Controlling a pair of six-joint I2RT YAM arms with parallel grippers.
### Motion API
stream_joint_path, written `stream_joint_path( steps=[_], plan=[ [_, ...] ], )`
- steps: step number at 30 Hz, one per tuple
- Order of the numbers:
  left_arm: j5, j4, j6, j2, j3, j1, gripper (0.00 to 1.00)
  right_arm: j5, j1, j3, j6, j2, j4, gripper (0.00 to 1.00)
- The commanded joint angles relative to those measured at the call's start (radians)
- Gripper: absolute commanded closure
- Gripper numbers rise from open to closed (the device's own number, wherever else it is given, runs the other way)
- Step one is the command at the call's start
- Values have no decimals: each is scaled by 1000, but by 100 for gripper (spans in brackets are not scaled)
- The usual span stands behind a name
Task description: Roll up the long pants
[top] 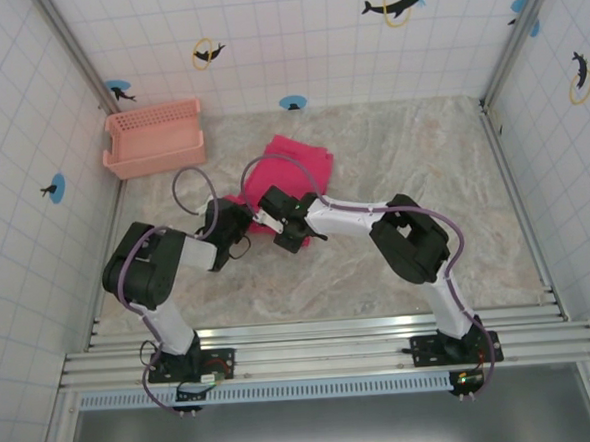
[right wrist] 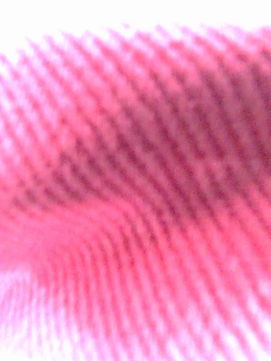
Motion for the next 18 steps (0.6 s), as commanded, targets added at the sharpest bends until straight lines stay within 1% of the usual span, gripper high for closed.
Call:
stream_joint_path(
  steps=[1,2,3,4,6,7,11,14,16,18],
  plan=[
    [-7,-331,-6,32,54,19,100,-90,23,-45,23,3,-75,63],
    [-25,-472,11,12,91,17,100,-51,26,-66,30,-26,-61,34],
    [-43,-588,31,-4,126,17,100,-16,28,-85,35,-57,-51,13],
    [-54,-706,51,-14,170,17,100,26,34,-110,41,-96,-33,0],
    [-64,-895,85,-6,262,21,100,117,49,-142,50,-163,-21,1],
    [-65,-993,94,13,318,22,100,186,67,-155,50,-196,-18,1],
    [-37,-1303,157,151,570,22,100,461,161,-181,20,-270,-12,1],
    [-44,-1507,183,262,743,15,100,656,230,-183,-4,-263,1,1],
    [-49,-1614,197,325,850,11,100,744,255,-177,-12,-234,10,1],
    [-61,-1726,205,388,954,5,100,790,266,-158,-13,-193,12,1]
  ],
)
